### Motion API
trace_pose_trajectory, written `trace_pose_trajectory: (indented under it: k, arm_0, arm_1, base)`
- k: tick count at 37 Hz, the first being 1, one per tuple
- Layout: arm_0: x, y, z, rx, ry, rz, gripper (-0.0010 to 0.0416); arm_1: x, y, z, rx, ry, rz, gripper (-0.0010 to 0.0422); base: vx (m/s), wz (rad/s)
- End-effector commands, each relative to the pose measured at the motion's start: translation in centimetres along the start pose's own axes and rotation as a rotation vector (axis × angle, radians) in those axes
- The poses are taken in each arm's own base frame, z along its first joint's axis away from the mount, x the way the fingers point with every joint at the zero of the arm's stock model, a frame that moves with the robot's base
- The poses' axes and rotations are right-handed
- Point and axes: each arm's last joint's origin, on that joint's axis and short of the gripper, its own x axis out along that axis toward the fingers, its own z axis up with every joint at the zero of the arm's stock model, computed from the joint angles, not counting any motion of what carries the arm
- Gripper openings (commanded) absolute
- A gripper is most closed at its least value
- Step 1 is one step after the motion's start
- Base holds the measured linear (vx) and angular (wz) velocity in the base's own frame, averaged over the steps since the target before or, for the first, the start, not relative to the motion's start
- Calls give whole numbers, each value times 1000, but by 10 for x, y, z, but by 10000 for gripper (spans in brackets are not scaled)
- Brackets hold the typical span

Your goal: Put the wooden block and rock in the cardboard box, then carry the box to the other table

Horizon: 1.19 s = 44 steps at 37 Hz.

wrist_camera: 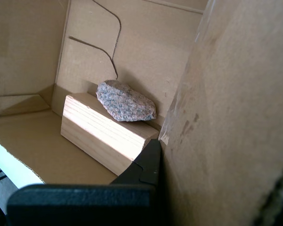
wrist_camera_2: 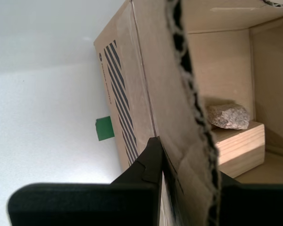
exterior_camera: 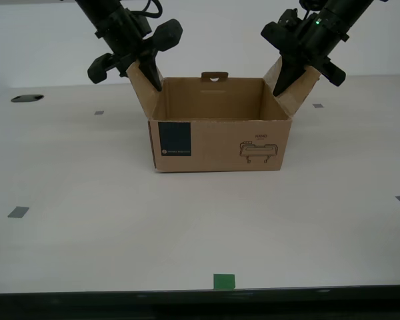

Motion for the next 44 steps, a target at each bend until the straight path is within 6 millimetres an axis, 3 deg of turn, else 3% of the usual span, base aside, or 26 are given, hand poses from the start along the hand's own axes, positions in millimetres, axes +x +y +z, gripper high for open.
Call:
trace_pose_trajectory:
  k: [1,23,44]
  arm_0:
    - [-6,5,1,-15,-12,3,-1]
    - [-26,17,2,-18,-68,2,-1]
    - [-48,30,27,13,-185,7,-1]
  arm_1:
    - [-6,-3,1,15,-20,-19,-1]
    - [-11,-5,0,29,-16,-20,-1]
    - [-18,-12,10,13,-55,-87,-1]
  base:
    - [0,0]
    - [-13,-1]
    - [-124,5]
